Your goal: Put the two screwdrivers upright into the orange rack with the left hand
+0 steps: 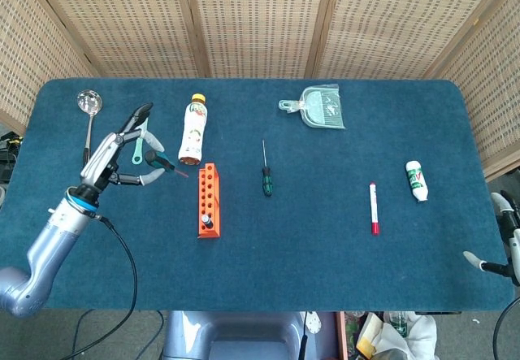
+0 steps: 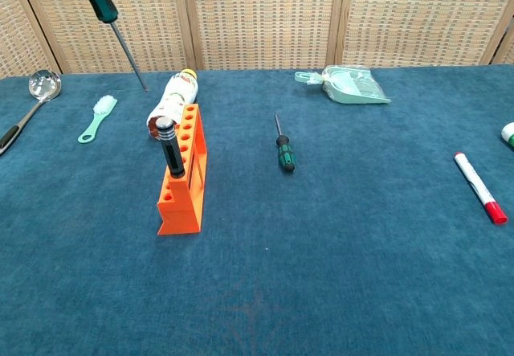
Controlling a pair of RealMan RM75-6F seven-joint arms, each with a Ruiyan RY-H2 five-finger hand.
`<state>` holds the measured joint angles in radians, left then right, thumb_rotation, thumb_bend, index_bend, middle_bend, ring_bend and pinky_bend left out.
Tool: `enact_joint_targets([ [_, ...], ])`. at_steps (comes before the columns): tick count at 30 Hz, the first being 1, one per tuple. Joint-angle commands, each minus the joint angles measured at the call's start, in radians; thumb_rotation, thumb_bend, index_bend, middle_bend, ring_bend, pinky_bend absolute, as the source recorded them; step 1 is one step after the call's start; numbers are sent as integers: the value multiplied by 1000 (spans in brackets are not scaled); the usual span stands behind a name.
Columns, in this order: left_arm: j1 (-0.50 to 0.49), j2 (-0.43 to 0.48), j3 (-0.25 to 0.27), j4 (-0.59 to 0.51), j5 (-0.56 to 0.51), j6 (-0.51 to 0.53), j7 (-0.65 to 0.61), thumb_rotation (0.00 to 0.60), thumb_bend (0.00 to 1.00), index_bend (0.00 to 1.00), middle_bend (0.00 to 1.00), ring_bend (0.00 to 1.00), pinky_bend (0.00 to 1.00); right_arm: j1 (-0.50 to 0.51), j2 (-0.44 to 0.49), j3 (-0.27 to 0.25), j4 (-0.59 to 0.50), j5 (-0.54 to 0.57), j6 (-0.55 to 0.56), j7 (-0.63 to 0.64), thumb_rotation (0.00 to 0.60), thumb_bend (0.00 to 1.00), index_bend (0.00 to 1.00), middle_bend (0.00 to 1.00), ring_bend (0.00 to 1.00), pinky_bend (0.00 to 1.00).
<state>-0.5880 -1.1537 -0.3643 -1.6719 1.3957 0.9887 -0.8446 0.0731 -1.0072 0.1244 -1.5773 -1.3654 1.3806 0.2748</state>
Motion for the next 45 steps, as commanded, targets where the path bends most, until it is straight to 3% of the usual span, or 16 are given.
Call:
enact_joint_targets([
  [1, -33, -26, -8, -12, -52, -39, 4, 600, 478, 699, 0, 0, 0, 0, 1, 0, 0, 1, 0, 2, 600, 0, 0, 0, 0, 0],
  [8, -103, -75, -8, 3, -161, -115, 112, 600, 478, 699, 0, 0, 0, 2, 2, 3, 5, 5, -6, 10, 600, 0, 0, 0, 0, 0],
  [15, -120, -80, -14, -2, -221, -144, 135, 600, 478, 699, 0, 0, 0, 2, 3, 4, 8, 7, -9, 19, 600, 0, 0, 0, 0, 0],
  [45, -162, -119, -22, 4, -311, -158, 262, 600, 481, 699, 0, 0, 0, 5, 4, 6, 13, 15, -18, 24, 600, 0, 0, 0, 0, 0],
])
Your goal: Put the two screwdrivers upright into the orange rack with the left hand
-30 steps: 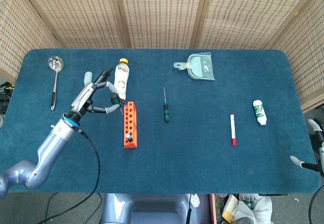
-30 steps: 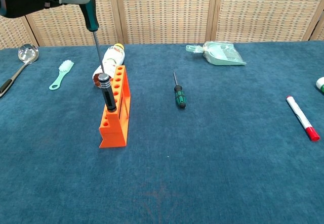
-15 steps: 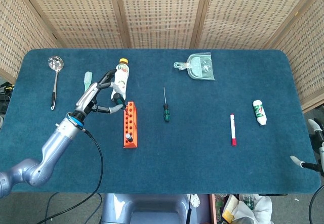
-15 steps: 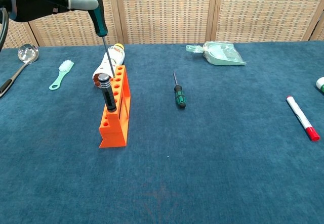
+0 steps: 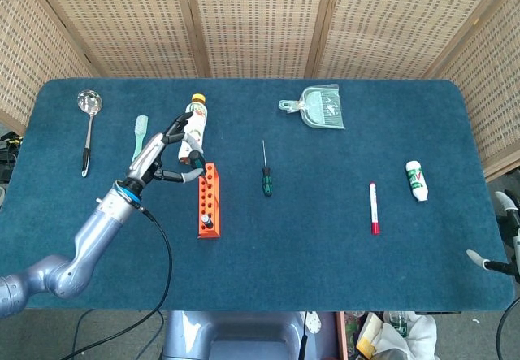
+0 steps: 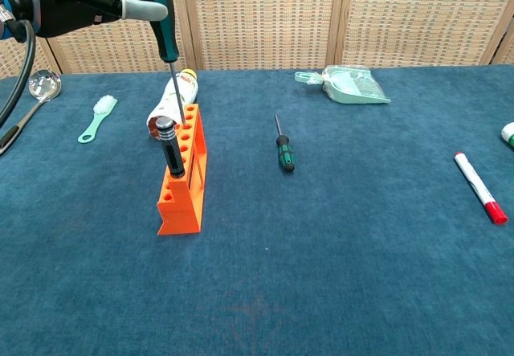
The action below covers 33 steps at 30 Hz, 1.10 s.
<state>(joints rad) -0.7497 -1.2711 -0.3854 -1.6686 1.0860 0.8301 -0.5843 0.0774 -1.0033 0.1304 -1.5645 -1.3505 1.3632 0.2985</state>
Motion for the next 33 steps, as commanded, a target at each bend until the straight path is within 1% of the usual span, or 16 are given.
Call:
enact_joint_targets([
  [1, -1, -2, -1, 2, -3, 0, 3, 600, 481, 699, 0, 0, 0, 0, 0, 0, 0, 0, -1, 0, 600, 0, 0, 0, 0, 0],
  [8, -2, -12, 0, 8, -3, -5, 5, 600, 481, 699, 0, 0, 0, -1, 0, 0, 0, 0, 1, 2, 600, 0, 0, 0, 0, 0],
  [14, -5, -38, 13, 37, -2, -17, 3, 600, 481, 699, 0, 0, 0, -1, 0, 0, 1, -1, 0, 2, 600, 0, 0, 0, 0, 0],
  [22, -8, -89, 38, 104, -2, -33, 5, 600, 481, 699, 0, 0, 0, 1, 1, 0, 1, 2, -4, 3, 600, 0, 0, 0, 0, 0],
  [30, -7, -165, 72, 195, 35, -28, 13, 600, 481, 699, 0, 0, 0, 1, 2, 0, 1, 1, -6, 6, 600, 0, 0, 0, 0, 0],
  [33, -6, -179, 75, 214, 44, -28, 7, 600, 481, 699, 0, 0, 0, 1, 3, 0, 1, 2, -7, 7, 600, 0, 0, 0, 0, 0],
])
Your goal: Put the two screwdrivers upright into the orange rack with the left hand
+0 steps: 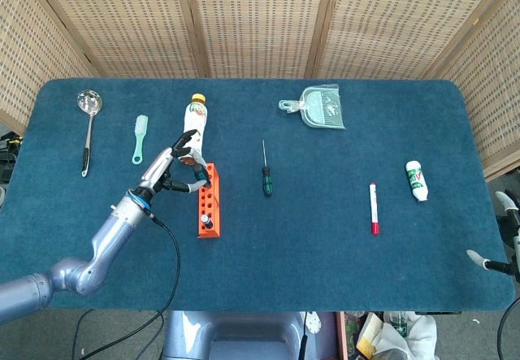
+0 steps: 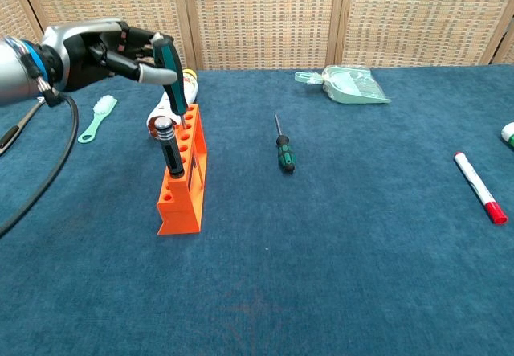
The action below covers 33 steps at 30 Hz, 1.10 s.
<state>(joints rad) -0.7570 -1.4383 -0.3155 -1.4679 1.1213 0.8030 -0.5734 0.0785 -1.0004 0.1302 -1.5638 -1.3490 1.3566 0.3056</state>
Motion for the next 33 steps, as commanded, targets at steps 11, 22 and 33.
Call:
enact_joint_targets([
  [11, 5, -24, 10, 42, 24, -15, -12, 600, 481, 685, 0, 0, 0, -1, 4, 0, -2, -2, 0, 9, 600, 0, 0, 0, 0, 0],
  [22, 6, -13, 10, 32, 39, -42, -34, 600, 481, 500, 0, 0, 0, -3, 5, 0, -1, -4, 3, 13, 600, 0, 0, 0, 0, 0],
  [33, 9, 3, 7, 16, 49, -49, -38, 600, 481, 366, 0, 0, 0, -3, 8, -2, -5, -3, 1, 12, 600, 0, 0, 0, 0, 0],
])
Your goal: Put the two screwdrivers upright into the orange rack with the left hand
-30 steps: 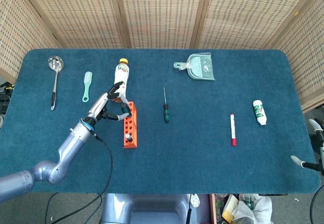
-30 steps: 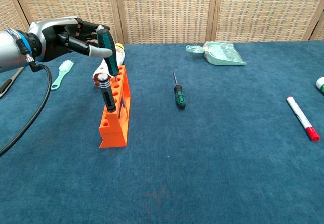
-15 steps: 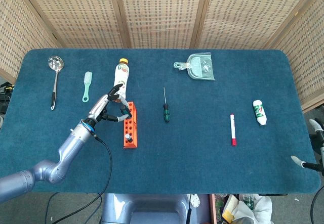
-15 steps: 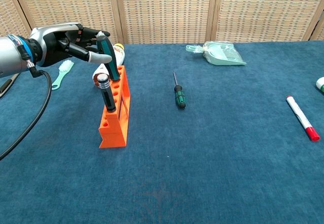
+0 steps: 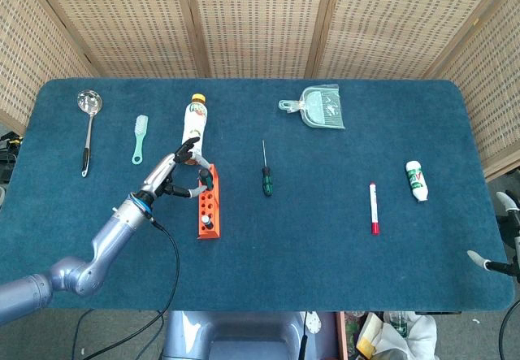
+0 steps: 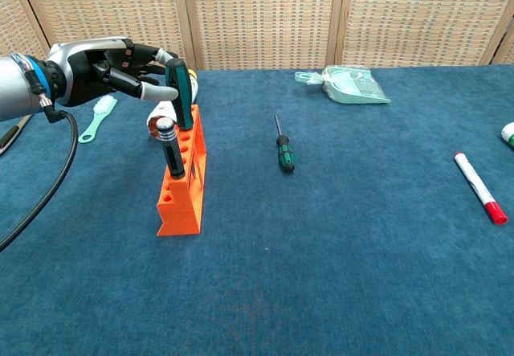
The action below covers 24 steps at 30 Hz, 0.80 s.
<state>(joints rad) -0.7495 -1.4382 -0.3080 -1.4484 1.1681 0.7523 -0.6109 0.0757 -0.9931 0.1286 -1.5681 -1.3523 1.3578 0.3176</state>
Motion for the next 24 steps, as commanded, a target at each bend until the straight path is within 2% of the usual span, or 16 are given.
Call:
enact_joint_targets([
  [1, 3, 5, -1, -6, 4, 4, -2, 600, 481, 345, 0, 0, 0, 0, 0, 0, 0, 0, 0, 0, 600, 0, 0, 0, 0, 0],
  [6, 11, 27, -3, -29, 19, 9, -15, 600, 464, 214, 0, 0, 0, -1, 2, -1, -2, -1, 1, 0, 600, 0, 0, 0, 0, 0],
  [8, 20, 62, -4, -51, 39, 22, -7, 600, 349, 94, 0, 0, 0, -1, 3, -2, -3, -4, 1, 1, 600, 0, 0, 0, 0, 0],
  [9, 26, 89, 1, -68, 52, 30, 12, 600, 234, 33, 0, 0, 0, -1, 4, -3, -3, -6, 1, 1, 600, 0, 0, 0, 0, 0],
  [10, 36, 123, 5, -91, 63, 47, 42, 600, 114, 0, 0, 0, 0, -1, 4, -4, -3, -8, 2, 2, 600, 0, 0, 0, 0, 0],
  [11, 46, 149, 7, -109, 71, 66, 69, 600, 41, 0, 0, 0, 0, -2, 5, -4, -4, -10, 3, 2, 600, 0, 0, 0, 0, 0],
  [12, 59, 177, 11, -128, 78, 90, 100, 600, 12, 0, 0, 0, 0, -2, 5, -4, -4, -11, 4, 2, 600, 0, 0, 0, 0, 0],
  [16, 134, 301, 46, -218, 102, 198, 249, 600, 0, 0, 0, 0, 0, -3, 4, -6, -4, -14, 9, 0, 600, 0, 0, 0, 0, 0],
  [24, 309, 432, 128, -264, 181, 423, 350, 600, 0, 0, 0, 0, 0, -4, 0, -7, -8, -16, 16, -18, 600, 0, 0, 0, 0, 0],
])
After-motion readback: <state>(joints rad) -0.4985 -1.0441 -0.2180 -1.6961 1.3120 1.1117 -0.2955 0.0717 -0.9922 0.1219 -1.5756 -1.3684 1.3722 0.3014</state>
